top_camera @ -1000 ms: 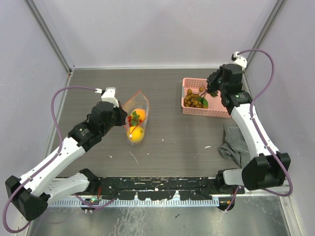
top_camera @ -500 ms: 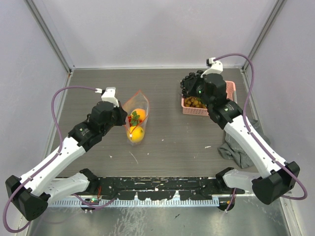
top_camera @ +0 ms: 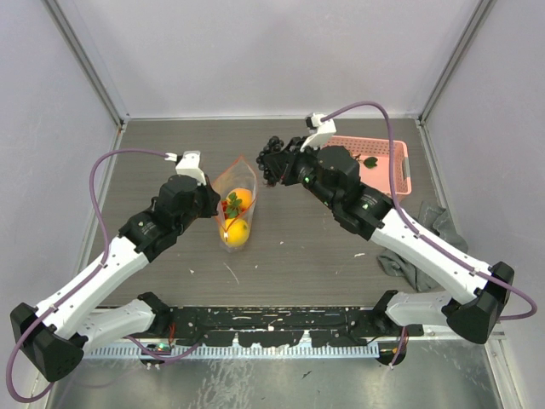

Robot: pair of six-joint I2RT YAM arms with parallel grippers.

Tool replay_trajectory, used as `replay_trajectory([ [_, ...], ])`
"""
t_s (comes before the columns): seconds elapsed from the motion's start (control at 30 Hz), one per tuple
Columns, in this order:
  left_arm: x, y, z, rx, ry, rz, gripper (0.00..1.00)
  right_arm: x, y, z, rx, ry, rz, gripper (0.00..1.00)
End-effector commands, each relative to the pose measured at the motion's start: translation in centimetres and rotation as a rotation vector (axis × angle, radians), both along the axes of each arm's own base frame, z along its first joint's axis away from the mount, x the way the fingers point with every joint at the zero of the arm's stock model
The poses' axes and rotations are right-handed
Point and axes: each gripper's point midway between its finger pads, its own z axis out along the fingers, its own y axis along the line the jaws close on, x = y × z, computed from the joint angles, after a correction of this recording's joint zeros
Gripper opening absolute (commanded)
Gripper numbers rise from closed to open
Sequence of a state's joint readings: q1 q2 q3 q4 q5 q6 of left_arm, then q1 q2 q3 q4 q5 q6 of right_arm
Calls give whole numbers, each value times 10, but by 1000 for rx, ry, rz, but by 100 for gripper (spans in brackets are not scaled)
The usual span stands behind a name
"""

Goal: Place the food in the zip-top bag and seal the zipper
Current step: Place the fake fruit in the zipper food storage bag.

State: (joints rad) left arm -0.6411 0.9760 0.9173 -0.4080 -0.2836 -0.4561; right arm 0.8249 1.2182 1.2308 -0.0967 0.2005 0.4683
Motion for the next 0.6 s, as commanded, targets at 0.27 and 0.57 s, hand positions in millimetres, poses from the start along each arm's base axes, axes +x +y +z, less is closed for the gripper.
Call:
replay_trajectory([
  [0.27, 9, -5, 16, -52, -50, 8, 0, -36, 62, 64, 137, -180, 230, 0],
  [0.57, 7, -3, 18, -58, -58, 13, 0, -24, 83, 26, 152, -111, 201, 0],
])
